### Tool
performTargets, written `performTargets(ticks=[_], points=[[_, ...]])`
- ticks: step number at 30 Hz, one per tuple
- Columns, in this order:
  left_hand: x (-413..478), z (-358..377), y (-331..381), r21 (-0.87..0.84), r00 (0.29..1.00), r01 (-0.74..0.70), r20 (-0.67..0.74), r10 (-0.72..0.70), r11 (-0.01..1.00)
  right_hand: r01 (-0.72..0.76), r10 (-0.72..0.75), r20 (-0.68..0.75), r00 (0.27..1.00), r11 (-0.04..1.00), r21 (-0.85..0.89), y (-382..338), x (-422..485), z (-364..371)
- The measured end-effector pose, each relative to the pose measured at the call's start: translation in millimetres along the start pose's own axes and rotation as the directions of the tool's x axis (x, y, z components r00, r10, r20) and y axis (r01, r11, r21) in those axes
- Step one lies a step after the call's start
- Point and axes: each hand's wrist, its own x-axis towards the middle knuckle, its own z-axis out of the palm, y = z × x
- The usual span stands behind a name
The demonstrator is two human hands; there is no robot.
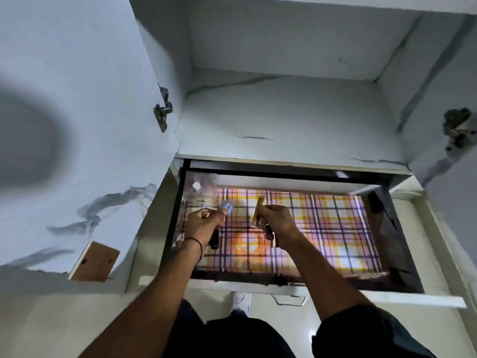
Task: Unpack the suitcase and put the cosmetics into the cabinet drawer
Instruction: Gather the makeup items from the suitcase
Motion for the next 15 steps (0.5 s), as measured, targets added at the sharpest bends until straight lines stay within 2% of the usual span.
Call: performTargets(ticks=[6, 11, 13, 15], points=[[37, 17, -21, 0.124, 0.995, 0.104, -0.005, -0.104, 0.987, -0.081, 0.083, 0.024, 0.996, 0.993, -0.092, 19, 52, -6], [61, 21, -26, 0.297, 0.994, 0.053, 0.08, -0.08, 0.953, -0.115, 0.104, -0.056, 0.993, 0.951, -0.285, 28, 73, 0], [68, 19, -25, 0.378, 0.986, 0.037, 0.135, -0.095, 0.925, -0.095, 0.06, -0.107, 0.992, 0.93, -0.354, 29, 73, 4], [76, 18, -25, 0.431, 0.98, 0.021, 0.171, -0.105, 0.902, 0.009, -0.108, -0.2, 0.974, 0.897, -0.441, 30, 74, 6]])
